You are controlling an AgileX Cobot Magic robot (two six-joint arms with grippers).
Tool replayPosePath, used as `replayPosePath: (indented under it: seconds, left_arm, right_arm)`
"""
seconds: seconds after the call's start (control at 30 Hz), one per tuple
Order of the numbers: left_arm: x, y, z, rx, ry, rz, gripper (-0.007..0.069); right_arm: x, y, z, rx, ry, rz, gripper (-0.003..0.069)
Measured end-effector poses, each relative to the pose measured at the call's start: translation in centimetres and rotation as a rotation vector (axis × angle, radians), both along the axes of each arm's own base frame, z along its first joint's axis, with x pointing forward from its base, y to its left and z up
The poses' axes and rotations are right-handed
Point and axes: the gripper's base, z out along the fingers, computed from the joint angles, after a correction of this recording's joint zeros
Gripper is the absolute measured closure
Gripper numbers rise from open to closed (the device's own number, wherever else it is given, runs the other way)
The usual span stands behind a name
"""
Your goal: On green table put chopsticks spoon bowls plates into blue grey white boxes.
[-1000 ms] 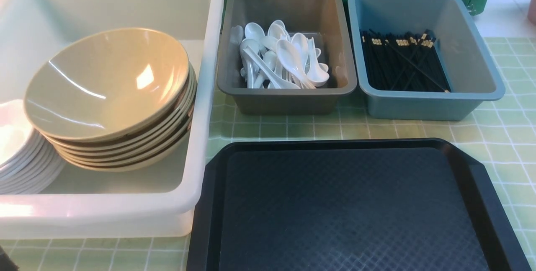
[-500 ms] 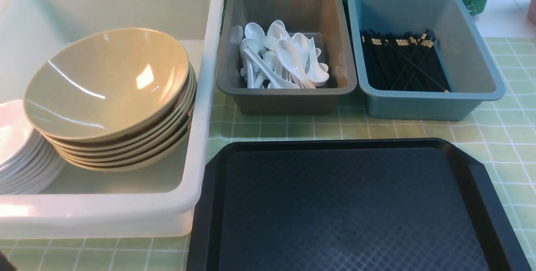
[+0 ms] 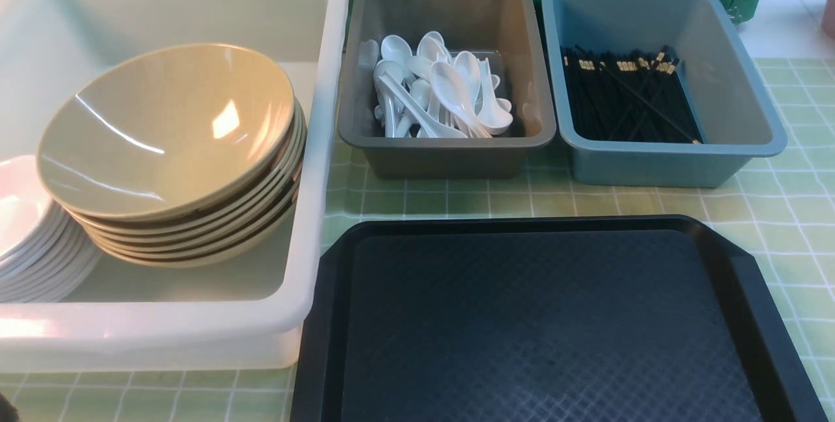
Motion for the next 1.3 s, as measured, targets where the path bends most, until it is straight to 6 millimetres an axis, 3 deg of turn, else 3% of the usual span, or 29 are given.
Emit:
replayPosePath:
  seconds: [0.07, 0.23, 0.47, 0.53, 0.87, 1.3]
  left_arm:
    - [0.4, 0.1, -0.2, 0.044, -0.033, 0.025, 0.0626]
    - [3.0, 0.3, -3.4, 0.228, -0.115, 0.166, 0.0626]
    - [5.9, 0.3, -12.2, 0.239, 0.062, 0.342, 0.0626]
    - [6.0, 0.4, -13.7, 0.231, 0.122, 0.375, 0.0626]
    - [6.2, 1.0, -13.6, 0.2, 0.103, 0.501, 0.0626]
    - [6.2, 1.0, -13.6, 0.203, 0.095, 0.502, 0.0626]
  right_arm:
    - [0.0, 0.0, 0.0, 0.0, 0.0, 0.0, 0.0622]
    - [0.0, 0.0, 0.0, 0.0, 0.0, 0.0, 0.0618]
    - [0.0, 0.0, 0.0, -0.001, 0.0, 0.0, 0.0612]
    - [0.0, 0.0, 0.0, -0.002, 0.002, 0.0, 0.0612]
    - [0.0, 0.0, -0.1, -0.002, 0.003, 0.0, 0.0612]
    - [0.0, 0.0, -0.1, -0.003, 0.005, 0.0, 0.0612]
